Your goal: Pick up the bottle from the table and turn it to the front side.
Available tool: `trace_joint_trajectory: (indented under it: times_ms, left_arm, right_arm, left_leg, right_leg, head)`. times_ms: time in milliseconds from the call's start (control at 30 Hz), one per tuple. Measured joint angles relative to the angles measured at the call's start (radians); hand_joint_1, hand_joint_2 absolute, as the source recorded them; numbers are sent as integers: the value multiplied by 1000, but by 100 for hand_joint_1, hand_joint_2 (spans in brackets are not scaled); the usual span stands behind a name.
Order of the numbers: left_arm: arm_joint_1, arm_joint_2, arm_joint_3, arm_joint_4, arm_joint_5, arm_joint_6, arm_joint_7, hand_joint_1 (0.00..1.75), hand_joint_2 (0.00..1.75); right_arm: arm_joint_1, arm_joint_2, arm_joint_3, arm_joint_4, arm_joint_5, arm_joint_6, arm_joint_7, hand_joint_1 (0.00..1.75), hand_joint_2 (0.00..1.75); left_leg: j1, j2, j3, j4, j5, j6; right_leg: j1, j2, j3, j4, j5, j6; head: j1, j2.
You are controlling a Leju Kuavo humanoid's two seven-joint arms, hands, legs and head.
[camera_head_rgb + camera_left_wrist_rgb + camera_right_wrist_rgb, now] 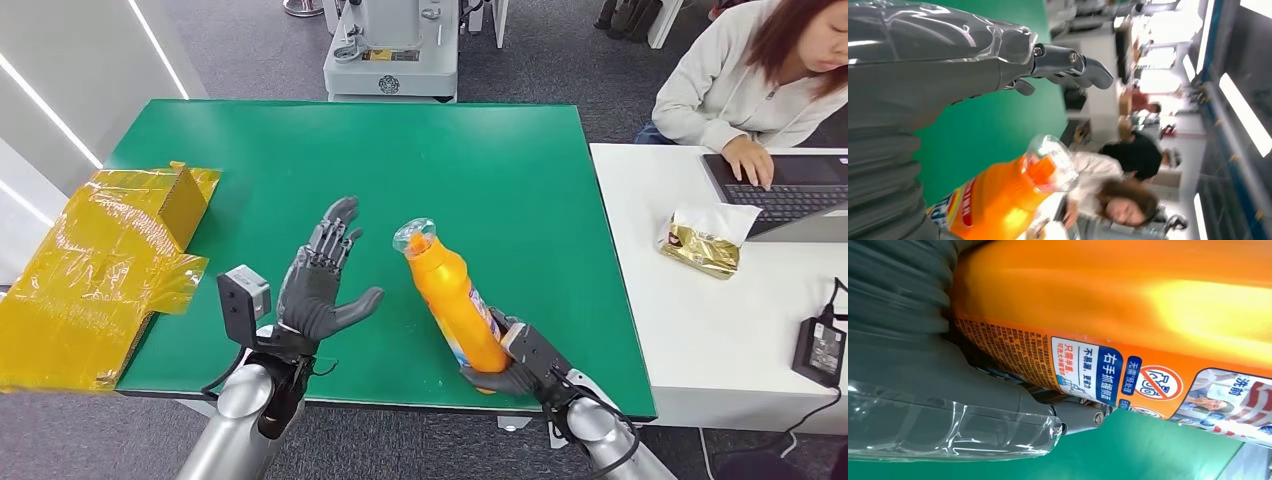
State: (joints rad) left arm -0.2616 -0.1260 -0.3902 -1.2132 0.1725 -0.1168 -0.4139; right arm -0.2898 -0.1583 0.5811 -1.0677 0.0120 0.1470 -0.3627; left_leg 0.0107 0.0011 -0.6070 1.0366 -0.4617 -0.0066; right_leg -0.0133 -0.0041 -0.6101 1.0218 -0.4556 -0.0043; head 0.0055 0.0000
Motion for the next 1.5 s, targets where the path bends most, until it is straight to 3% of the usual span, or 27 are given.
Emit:
trace_joint_trajectory:
  times_ms: [200,333,500,900,1200,1500]
  left_arm:
    - [-87,-6,-15,158,89,-163,43,0,175]
    - [-208,-53,-70,278,129,-264,93,0,175]
    - [-302,-101,-137,377,190,-260,107,0,175]
    - [-356,-132,-213,445,233,-265,149,0,175]
    - [-384,-135,-282,504,132,-166,119,0,175]
    - [-416,-120,-305,613,80,-157,128,0,175]
  right_arm:
    - [10,45,-18,-3,40,-49,-16,175,175]
    - [12,72,-49,-8,59,-126,-23,175,175]
    - [60,86,-90,-75,94,-157,5,175,175]
    - [168,87,-145,-200,146,-173,50,175,175]
    - [191,87,-148,-243,173,-166,56,175,175]
    - [163,87,-148,-225,176,-128,69,171,175]
  left_leg:
    - [0,0,0,0,1,0]
    - [0,-2,-1,0,2,1]
    - [-1,-1,-1,1,1,2]
    - [0,-1,-1,0,1,1]
    - [-1,-1,-1,0,1,1]
    - [0,-1,-2,0,1,1]
  right_leg:
    - [0,-1,-1,0,0,0]
    - [0,-3,0,0,1,0]
    - [-1,-2,0,0,1,0]
    - [0,-2,-1,0,1,0]
    - [0,-2,-1,0,1,0]
    - [0,-1,-1,0,1,0]
  head:
    - [0,0]
    - [0,0]
    - [0,0]
    - [0,0]
    - [0,0]
    - [0,0]
